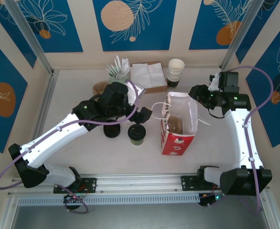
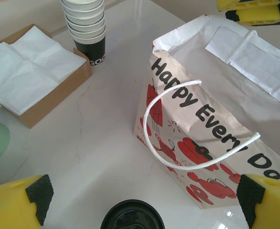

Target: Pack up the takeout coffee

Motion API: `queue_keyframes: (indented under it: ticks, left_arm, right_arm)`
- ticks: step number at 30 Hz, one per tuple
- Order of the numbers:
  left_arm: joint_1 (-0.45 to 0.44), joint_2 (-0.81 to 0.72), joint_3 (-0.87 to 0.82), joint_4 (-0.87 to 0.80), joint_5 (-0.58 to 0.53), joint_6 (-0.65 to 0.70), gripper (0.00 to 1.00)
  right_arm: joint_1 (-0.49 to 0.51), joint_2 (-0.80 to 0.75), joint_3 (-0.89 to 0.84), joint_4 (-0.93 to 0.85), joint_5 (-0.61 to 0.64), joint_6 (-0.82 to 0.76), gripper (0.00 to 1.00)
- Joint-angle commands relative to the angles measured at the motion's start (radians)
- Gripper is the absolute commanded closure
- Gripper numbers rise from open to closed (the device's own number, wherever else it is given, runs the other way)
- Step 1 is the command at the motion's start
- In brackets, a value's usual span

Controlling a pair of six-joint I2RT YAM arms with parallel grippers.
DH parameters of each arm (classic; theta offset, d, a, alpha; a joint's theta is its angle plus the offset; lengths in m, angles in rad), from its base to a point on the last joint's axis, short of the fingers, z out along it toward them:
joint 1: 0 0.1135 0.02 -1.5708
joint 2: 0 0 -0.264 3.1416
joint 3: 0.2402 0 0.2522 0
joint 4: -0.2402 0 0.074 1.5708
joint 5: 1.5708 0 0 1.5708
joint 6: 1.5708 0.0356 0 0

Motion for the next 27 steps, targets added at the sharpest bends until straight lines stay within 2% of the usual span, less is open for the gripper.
queue_keyframes:
  ticks: [1, 5, 10, 17, 22, 27]
  left_arm:
    - [0.007, -0.035, -0.04, 0.026, -0.038, 0.014, 0.0]
    - [0.007, -0.062, -0.106, 0.08, -0.088, -0.003, 0.0]
    - [0.008, -0.109, -0.205, 0.142, -0.12, -0.019, 0.0]
    - [0.008, -0.165, -0.377, 0.198, -0.161, -0.099, 0.0]
    - [0.0, -0.159, -0.447, 0.182, -0.121, -0.193, 0.0]
    - [-0.03, -0.158, -0.503, 0.212, -0.142, -0.242, 0.0]
  right_arm:
    - [0.002, -0.046, 0.121, -0.115, 0.001, -0.118, 0.45]
    - [0.008, -0.068, 0.157, -0.141, -0.06, -0.188, 0.45]
    - [0.014, -0.112, 0.163, -0.165, -0.062, -0.23, 0.45]
    - [0.014, -0.204, 0.133, -0.196, -0.057, -0.211, 0.45]
    - [0.014, -0.261, 0.101, -0.239, -0.061, -0.19, 0.45]
    - [0.014, -0.305, 0.044, -0.249, -0.066, -0.189, 0.45]
